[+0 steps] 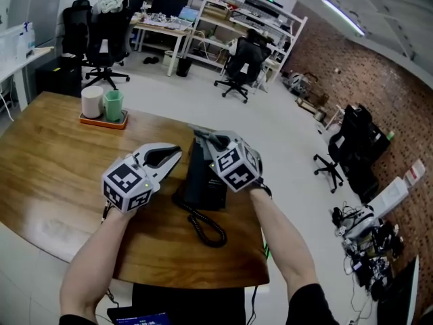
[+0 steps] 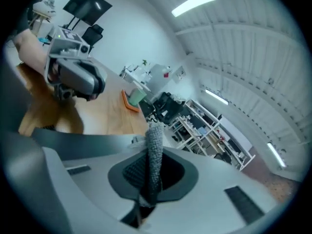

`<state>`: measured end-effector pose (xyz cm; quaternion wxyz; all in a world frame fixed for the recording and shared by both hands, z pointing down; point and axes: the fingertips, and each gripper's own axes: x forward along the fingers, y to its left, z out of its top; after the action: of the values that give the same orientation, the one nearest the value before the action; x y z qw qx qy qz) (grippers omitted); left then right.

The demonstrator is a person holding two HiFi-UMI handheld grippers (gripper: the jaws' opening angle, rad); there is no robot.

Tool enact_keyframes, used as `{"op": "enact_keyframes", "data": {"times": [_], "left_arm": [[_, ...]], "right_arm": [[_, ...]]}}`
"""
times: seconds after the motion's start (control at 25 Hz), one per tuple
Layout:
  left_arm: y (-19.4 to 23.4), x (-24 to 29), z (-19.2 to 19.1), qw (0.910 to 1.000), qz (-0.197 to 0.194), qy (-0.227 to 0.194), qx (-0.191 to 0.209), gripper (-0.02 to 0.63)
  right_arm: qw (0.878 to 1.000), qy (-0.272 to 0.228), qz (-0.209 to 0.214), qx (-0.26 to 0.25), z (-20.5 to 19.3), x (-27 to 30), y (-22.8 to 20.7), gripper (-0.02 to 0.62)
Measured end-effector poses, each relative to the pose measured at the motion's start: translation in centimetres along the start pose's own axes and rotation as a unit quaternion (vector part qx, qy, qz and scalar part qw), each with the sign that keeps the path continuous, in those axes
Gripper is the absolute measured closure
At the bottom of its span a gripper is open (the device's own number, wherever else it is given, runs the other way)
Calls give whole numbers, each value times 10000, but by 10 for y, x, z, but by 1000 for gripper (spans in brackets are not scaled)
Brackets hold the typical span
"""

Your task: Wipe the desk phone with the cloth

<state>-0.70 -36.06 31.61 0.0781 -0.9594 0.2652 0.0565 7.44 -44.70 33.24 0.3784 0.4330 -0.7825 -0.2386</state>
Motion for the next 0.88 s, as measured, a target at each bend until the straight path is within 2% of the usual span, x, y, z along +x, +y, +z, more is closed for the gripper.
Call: {"op": "enact_keyframes", "data": {"times": [0.12, 0.36, 0.44, 0.56, 0.6, 0.64, 0.68, 0.8, 0.88], "left_arm": [[-1, 0, 2, 10000, 7, -2, -4, 598], [0, 0, 4, 10000, 10, 15, -9, 598], [1, -1, 3, 10000, 19, 16, -28, 598], [1, -1, 2, 10000, 19, 26, -41, 598], [1, -1, 2, 10000, 15, 29, -38, 598], [1, -1, 1, 10000, 10, 33, -32, 598], [1, -2, 1, 10000, 6, 36, -25, 598], [2, -3, 1, 10000, 6, 39, -19, 598], [4, -3, -1, 10000, 22, 26, -47, 598]], "right_arm": [[9997, 8, 199, -152, -5, -9, 16, 572], [9911, -207, 955, -904, -9, -61, 78, 571], [9836, -251, 1326, -1199, -13, -80, 105, 571], [9610, -167, 2132, -1754, -23, -111, 145, 571], [9554, -148, 2284, -1867, -25, -118, 150, 571], [9560, -171, 2258, -1865, -24, -120, 146, 569], [9630, -232, 2047, -1739, -19, -117, 132, 569], [9915, -315, 748, -1016, -8, -89, 56, 569], [9977, -150, -82, -651, -10, -64, 9, 569]]}}
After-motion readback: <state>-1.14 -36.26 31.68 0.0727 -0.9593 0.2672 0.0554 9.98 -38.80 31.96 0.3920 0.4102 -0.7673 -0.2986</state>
